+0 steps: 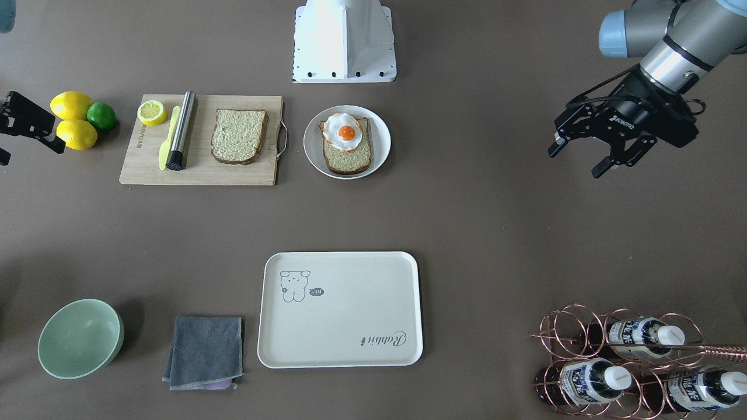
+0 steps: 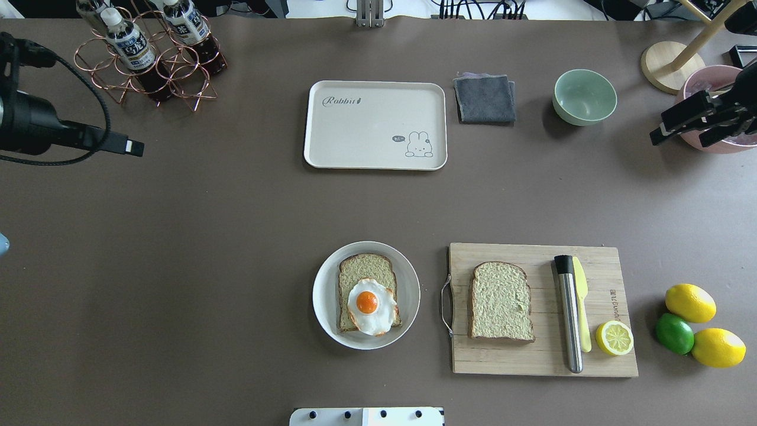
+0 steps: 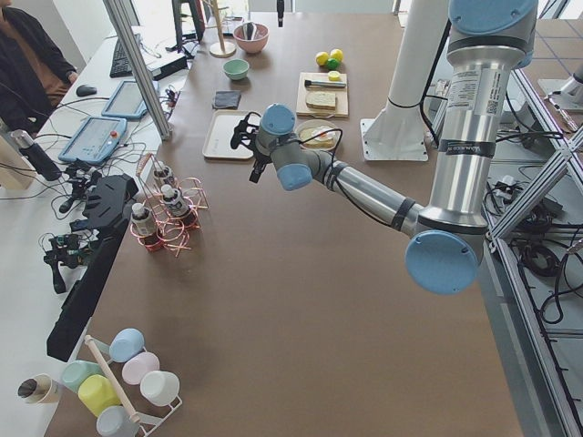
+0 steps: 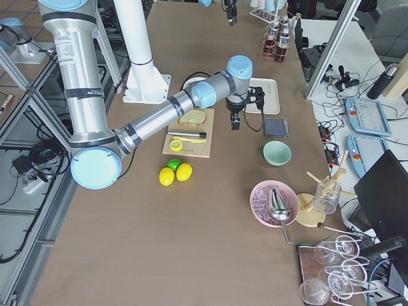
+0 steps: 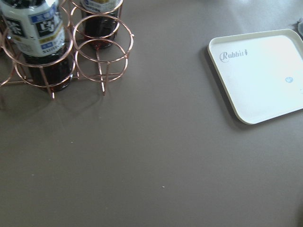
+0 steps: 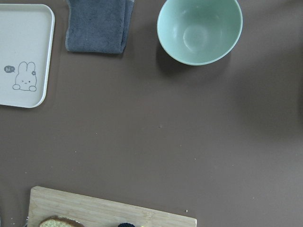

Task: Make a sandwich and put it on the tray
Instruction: 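Move the right gripper over the board's bread slice while the left arm moves in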

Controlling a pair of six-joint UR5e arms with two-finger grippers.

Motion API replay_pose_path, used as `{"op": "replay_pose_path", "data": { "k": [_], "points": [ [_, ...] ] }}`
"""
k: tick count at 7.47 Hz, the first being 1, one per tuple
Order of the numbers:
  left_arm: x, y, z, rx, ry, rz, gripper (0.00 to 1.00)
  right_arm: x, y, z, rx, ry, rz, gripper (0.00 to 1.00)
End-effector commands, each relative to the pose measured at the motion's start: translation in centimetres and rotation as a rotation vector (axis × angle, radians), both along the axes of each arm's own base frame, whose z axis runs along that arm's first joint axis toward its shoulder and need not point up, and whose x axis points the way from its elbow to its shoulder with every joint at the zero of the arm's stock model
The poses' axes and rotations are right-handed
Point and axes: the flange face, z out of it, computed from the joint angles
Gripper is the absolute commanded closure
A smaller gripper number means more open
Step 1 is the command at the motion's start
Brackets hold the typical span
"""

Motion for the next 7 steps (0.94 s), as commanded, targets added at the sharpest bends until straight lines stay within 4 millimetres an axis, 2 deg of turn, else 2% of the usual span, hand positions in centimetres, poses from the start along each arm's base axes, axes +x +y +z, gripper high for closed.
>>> {"op": "replay_pose_path", "data": {
  "k": [1,2,3,5,7],
  "points": [
    [8.4,2.2,-3.8,-0.071,0.039,-0.098,0.02,-4.9,1.7,-0.6,0.059,-0.101,-0.005,0.0],
    [9.8,2.3,-5.9,-0.117,0.073,-0.102,0.02,-6.1,2.6,1.0,0.047,-0.121,0.035,0.0],
    [10.6,2.3,-7.0,-0.129,0.088,-0.106,0.02,-8.7,3.6,1.7,0.041,-0.136,0.084,0.0],
    [11.4,2.5,-6.7,-0.12,0.073,-0.143,0.02,-14.3,6.2,1.7,0.031,-0.126,0.069,0.0],
    [12.7,3.1,-6.6,-0.115,0.065,-0.142,0.02,-18.1,8.7,1.6,-0.003,-0.129,0.045,0.0]
  ]
}}
